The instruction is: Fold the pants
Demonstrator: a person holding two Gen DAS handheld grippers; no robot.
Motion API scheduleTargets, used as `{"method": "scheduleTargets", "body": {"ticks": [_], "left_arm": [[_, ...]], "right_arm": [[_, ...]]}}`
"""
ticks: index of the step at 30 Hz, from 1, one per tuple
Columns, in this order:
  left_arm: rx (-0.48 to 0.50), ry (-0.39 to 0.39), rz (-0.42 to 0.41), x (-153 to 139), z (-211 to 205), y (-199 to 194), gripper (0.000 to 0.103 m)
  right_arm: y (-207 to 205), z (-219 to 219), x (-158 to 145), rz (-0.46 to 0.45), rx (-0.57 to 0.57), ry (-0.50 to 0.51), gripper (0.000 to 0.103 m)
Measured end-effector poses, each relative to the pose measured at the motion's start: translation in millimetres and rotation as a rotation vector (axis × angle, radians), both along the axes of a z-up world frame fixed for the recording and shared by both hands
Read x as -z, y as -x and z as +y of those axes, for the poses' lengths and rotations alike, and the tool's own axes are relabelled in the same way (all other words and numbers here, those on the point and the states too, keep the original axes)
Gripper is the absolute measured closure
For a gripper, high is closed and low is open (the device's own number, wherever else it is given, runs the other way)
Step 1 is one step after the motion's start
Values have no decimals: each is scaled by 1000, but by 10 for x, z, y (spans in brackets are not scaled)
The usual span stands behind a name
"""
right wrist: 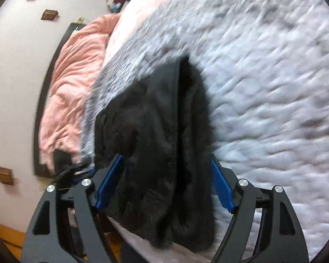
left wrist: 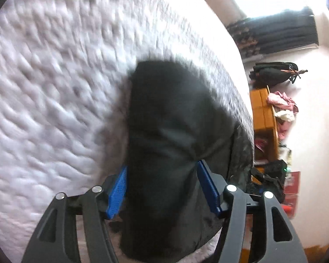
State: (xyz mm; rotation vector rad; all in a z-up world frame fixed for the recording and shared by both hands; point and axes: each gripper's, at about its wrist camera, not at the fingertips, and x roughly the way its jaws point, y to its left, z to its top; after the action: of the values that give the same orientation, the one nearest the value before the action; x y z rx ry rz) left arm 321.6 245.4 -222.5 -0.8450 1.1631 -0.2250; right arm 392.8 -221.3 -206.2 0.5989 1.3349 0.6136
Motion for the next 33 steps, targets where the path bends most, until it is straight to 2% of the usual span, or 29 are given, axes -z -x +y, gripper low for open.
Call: {"method": "scheduleTargets", "body": {"ticks": [3,5,7,9,12,15,18,20,22,24,26,30,33], "left_arm": [[-51,-96,-79,-353,84,-65,36],[-67,-150,-110,-485,47,-218,29],[-45,-203,-96,-493,-147,-448,29],[-23,-244,-65,-418,-247,-626,30],[-11,-311,-2,-182,-298,-764,30],[-15,-313,40,11,-324,-847,23],[-23,-306,56,42,-333,-848,23],[-18,-280,37,-43,-334,-769,26],[-16,-266,-17,-208,-333,-597,25],[-28,-277,-76,-395,-349,-312,24],[-35,-312,-122,-532,-418,75,21],[1,-423,-124,-484,-664,547,20],[25,-474,-69,-222,-786,652,20]], "right_arm": [[-87,-178,-339,-108,59,31,21],[-181,-176,-540,-149,85,-36,19],[-292,-7,-617,-151,67,-75,19],[-370,188,-558,-126,41,-76,19],[-509,434,-284,-61,32,-50,19],[-608,466,-12,-14,60,-4,23],[-624,463,33,-6,47,33,23],[-546,454,-128,-42,33,21,21],[-387,390,-337,-93,24,-18,21],[-133,284,-541,-146,19,-59,19],[135,186,-615,-163,11,-84,19],[539,86,-453,-113,9,-115,18],[597,84,-183,-50,21,-88,19]]}}
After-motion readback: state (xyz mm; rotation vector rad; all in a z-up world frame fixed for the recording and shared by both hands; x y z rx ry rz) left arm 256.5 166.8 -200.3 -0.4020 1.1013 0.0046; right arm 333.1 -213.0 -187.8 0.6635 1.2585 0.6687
